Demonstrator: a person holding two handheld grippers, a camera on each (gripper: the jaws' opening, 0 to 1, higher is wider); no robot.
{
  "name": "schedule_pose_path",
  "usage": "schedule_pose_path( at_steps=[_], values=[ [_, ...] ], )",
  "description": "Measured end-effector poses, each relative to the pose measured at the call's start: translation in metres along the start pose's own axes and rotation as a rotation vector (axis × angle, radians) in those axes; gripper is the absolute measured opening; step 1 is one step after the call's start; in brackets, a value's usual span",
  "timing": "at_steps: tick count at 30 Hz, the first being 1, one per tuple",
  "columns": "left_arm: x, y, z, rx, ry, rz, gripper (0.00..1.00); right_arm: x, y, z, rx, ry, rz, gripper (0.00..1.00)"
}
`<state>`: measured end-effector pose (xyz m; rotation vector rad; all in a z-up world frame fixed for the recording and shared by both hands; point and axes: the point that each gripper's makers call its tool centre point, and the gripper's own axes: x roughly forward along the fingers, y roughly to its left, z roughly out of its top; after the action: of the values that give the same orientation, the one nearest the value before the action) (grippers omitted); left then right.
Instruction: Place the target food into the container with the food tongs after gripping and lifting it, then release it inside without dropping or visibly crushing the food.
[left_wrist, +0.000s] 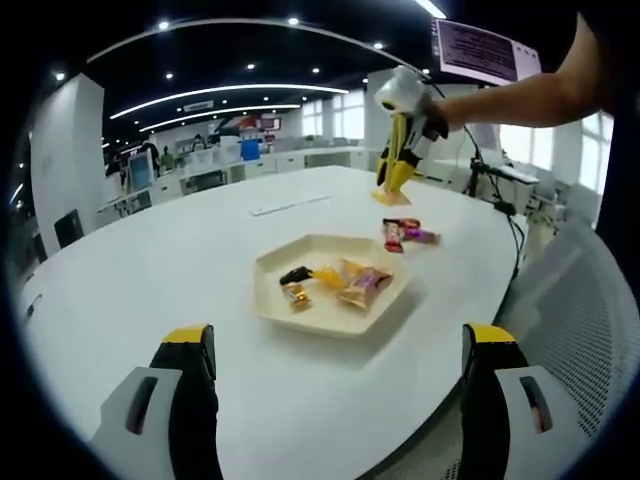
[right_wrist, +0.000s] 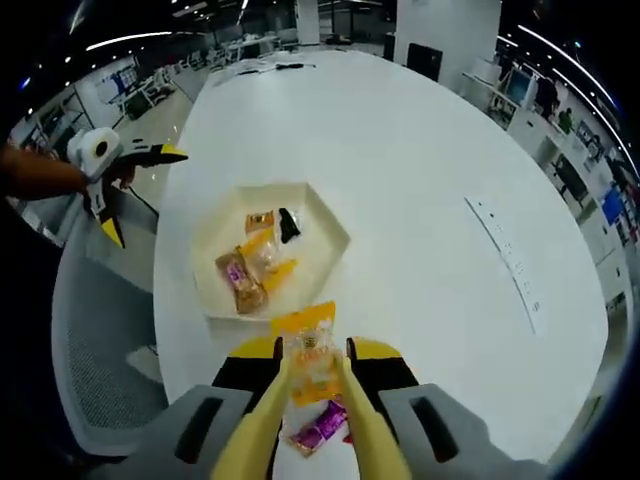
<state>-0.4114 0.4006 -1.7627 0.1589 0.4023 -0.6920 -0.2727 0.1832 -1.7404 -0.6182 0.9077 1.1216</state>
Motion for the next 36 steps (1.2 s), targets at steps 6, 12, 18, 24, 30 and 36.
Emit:
schedule_pose_path(
  at_steps=[6,12,18,24,30,36],
  values=[
    [0.001,-0.002,-0.001,0.011,0.008,-0.009,0.98,0.011,0.003,0.014,-0.012,-0.001,0.01,0.24],
    [0.0,-0.001,-0.001,0.008,0.008,-0.007,0.98,0.021,0.005,0.032,-0.028,-0.004,0.02,0.24],
    [0.001,-0.001,-0.001,0.009,0.007,-0.001,0.99,0.029,0.004,0.049,-0.041,-0.008,0.026,0.24],
    [0.0,0.0,-0.001,0.008,0.009,-0.001,0.98,0.04,0.001,0.067,-0.031,-0.015,0.027,0.24],
    [0.001,0.001,-0.001,0.009,0.008,0.003,0.98,0.052,0.001,0.09,-0.025,-0.023,0.021,0.24],
    [0.0,0.002,-0.001,0.008,0.006,0.011,0.98,0.057,-0.001,0.101,-0.047,-0.007,0.017,0.24]
  ],
)
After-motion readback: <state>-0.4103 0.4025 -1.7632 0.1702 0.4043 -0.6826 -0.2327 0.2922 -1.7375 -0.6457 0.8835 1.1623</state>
